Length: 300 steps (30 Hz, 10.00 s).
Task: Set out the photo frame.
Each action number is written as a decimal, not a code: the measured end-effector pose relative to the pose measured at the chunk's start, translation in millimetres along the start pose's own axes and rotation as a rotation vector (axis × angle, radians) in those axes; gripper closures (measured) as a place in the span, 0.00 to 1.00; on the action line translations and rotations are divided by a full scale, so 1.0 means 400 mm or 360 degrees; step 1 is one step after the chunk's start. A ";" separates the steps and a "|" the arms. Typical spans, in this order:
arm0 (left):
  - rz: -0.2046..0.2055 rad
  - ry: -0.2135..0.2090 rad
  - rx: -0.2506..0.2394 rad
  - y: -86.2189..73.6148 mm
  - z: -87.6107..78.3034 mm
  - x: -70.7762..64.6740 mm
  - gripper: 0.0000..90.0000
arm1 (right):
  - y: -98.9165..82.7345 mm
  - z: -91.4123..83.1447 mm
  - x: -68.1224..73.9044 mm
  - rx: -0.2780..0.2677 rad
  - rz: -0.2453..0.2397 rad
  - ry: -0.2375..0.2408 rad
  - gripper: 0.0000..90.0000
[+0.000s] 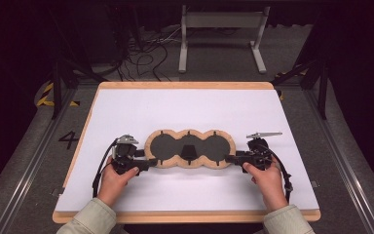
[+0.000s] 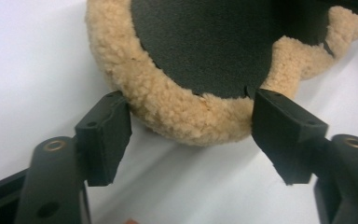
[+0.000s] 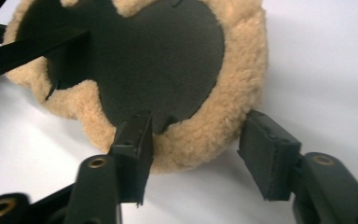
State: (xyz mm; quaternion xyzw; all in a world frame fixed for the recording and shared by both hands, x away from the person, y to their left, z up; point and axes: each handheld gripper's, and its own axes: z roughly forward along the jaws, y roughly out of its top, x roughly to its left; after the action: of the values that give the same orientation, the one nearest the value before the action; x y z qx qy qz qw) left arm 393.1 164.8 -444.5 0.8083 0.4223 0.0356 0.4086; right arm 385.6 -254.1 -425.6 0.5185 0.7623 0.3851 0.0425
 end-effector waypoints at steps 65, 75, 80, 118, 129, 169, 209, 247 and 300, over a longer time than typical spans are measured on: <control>0.0192 0.0304 0.0011 -0.042 -0.047 -0.072 0.82 | -0.077 -0.064 0.084 -0.0130 -0.0422 -0.0323 0.79; 0.0198 0.0230 0.0061 -0.047 -0.051 -0.067 0.83 | -0.094 -0.076 0.085 -0.0087 -0.0465 -0.0272 0.79; 0.0200 0.0198 0.0075 -0.045 -0.056 -0.065 0.81 | -0.095 -0.080 0.080 -0.0083 -0.0462 -0.0232 0.76; 0.0461 0.0017 0.0208 -0.038 -0.072 -0.153 1.00 | -0.070 -0.149 0.046 -0.0071 -0.0600 -0.0248 0.99; 0.0481 0.0106 0.0169 -0.036 -0.031 -0.138 1.00 | -0.068 -0.148 0.036 -0.0125 -0.0580 -0.0277 1.00; 0.0278 0.0133 -0.0004 0.000 0.019 -0.087 0.97 | -0.070 -0.110 0.080 -0.0101 -0.0764 -0.0219 1.00; 0.0397 -0.0153 -0.0090 0.024 0.029 -0.235 0.96 | -0.091 -0.117 0.133 -0.0052 -0.0868 -0.0151 1.00; 0.0496 -0.0242 0.0098 0.006 0.088 -0.276 0.96 | -0.152 -0.080 0.236 0.0070 -0.1034 0.0214 1.00; 0.0309 -0.0030 0.0064 0.001 0.043 -0.148 0.96 | -0.145 0.014 0.280 0.0083 -0.1167 0.0184 1.00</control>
State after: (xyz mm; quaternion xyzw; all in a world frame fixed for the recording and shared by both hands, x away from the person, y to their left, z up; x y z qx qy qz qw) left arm 362.5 111.5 -438.5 0.8538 0.3388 0.0590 0.3908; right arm 292.8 -168.5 -428.4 0.1893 0.9080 0.3535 0.1214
